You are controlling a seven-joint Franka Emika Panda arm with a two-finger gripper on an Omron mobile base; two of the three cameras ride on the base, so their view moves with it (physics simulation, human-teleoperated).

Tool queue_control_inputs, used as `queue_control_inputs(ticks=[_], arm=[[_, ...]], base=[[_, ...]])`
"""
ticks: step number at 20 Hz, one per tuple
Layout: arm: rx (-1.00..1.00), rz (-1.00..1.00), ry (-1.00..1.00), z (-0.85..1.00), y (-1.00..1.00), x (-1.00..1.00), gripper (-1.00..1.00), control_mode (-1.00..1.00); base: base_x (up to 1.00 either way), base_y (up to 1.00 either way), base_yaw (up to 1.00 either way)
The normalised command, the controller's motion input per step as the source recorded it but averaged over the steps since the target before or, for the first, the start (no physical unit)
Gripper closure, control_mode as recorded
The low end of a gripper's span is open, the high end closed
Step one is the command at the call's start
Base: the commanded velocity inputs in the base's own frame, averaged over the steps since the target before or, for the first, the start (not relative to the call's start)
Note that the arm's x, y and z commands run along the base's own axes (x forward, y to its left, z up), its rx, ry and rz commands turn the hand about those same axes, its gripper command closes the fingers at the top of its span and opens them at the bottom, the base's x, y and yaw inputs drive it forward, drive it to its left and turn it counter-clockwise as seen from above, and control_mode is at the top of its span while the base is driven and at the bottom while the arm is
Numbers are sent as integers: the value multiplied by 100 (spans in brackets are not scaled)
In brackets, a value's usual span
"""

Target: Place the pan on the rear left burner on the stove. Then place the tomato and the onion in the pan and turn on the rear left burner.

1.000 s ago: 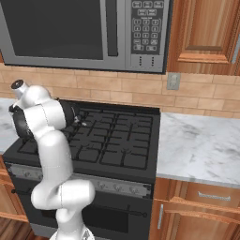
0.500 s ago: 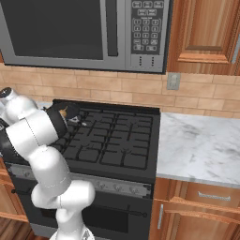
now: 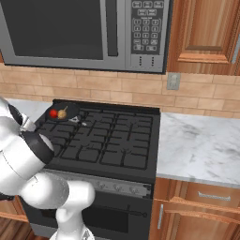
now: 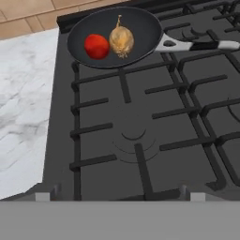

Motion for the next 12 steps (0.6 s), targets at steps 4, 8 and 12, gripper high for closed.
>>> queue_control_inputs(ticks=[4,8,12], arm=[[0,0,0,9,-5,-62,-100,-100],[0,0,0,0,-6,-63,-100,-100],[-2,0,0,0,-7,-61,-100,-100]], base=[[0,0,0],[0,0,0],[0,0,0]])
